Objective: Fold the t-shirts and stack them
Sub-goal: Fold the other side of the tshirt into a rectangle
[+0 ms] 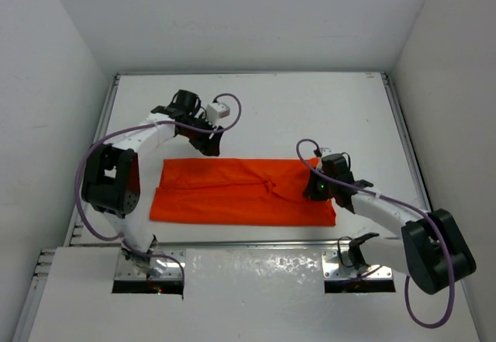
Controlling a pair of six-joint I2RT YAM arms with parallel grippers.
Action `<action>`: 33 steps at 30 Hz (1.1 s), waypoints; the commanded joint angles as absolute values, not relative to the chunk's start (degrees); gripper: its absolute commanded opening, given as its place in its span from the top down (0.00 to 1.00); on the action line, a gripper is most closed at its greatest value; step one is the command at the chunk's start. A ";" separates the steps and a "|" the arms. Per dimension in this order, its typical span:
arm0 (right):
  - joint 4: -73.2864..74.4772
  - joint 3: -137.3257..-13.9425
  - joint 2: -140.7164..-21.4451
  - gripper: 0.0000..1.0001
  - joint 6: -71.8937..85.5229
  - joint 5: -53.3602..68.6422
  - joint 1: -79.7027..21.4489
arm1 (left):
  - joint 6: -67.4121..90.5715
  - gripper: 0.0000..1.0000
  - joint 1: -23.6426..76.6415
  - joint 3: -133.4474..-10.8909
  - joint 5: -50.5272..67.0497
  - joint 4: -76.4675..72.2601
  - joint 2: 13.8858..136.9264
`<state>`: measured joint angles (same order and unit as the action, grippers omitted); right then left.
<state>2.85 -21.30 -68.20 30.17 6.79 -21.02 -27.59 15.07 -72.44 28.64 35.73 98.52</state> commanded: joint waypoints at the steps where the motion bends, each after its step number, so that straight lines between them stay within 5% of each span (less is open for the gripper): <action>1: 2.37 -19.35 -63.65 1.00 33.04 4.93 -20.92 | -26.28 0.46 12.05 -69.62 25.22 34.02 98.44; 14: 6.94 -17.21 -59.51 0.99 33.23 -2.11 -20.13 | -24.61 0.47 1.59 -64.42 20.55 32.61 99.68; 24: 15.03 -40.07 -67.40 0.58 24.26 11.33 -2.47 | -18.47 0.40 -7.73 -70.92 19.79 28.21 95.88; 33: 12.05 -42.99 -75.33 0.71 23.73 13.10 -0.88 | -18.37 0.39 -10.64 -70.76 18.36 27.42 101.78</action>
<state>13.50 -42.44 -78.48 25.30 11.81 -1.21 -18.72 -11.27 -71.44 17.06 28.47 103.50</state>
